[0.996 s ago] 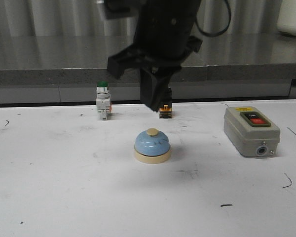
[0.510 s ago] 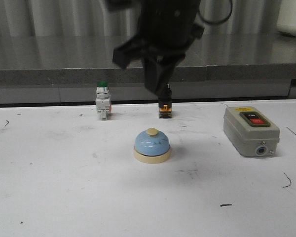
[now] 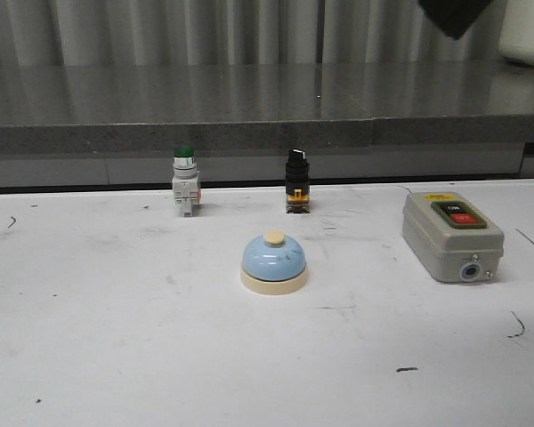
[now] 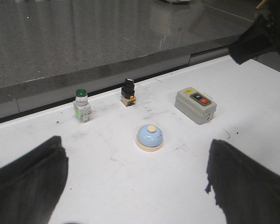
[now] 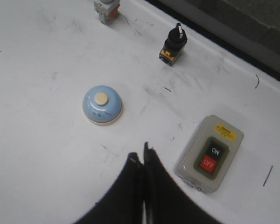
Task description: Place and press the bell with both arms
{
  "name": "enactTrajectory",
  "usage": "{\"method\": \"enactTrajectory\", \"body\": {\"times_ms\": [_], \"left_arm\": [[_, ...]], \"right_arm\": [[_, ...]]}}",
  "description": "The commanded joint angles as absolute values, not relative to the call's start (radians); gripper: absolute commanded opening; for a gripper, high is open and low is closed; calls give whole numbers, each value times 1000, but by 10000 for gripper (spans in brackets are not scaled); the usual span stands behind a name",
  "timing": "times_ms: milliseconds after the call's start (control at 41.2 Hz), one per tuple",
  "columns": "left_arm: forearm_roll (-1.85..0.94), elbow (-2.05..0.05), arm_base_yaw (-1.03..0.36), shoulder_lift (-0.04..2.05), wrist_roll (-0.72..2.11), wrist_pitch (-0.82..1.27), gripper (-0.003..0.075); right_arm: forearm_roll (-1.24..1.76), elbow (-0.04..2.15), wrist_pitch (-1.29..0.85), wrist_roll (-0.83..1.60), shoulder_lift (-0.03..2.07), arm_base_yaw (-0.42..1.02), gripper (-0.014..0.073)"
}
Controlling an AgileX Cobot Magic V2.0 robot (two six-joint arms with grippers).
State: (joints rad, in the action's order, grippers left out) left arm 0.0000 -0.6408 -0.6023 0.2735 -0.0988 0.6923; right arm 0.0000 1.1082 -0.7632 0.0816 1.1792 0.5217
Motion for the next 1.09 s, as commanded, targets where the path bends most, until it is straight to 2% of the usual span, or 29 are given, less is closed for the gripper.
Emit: {"method": "enactTrajectory", "body": {"times_ms": [0, 389, 972, 1045, 1069], "left_arm": [[0, -663, -603, 283, -96, 611, 587], [0, -663, -603, 283, -96, 607, 587], [-45, -663, -603, 283, -96, 604, 584], [-40, -663, -603, 283, -96, 606, 537], [-40, -659, -603, 283, -96, 606, 494]], "right_arm": [[24, 1056, -688, 80, 1054, 515, -68], [43, 832, -627, 80, 769, 515, -68], [42, 822, -623, 80, 750, 515, -68], [42, 822, -621, 80, 750, 515, -68], [42, 822, -620, 80, 750, 515, -68]]}}
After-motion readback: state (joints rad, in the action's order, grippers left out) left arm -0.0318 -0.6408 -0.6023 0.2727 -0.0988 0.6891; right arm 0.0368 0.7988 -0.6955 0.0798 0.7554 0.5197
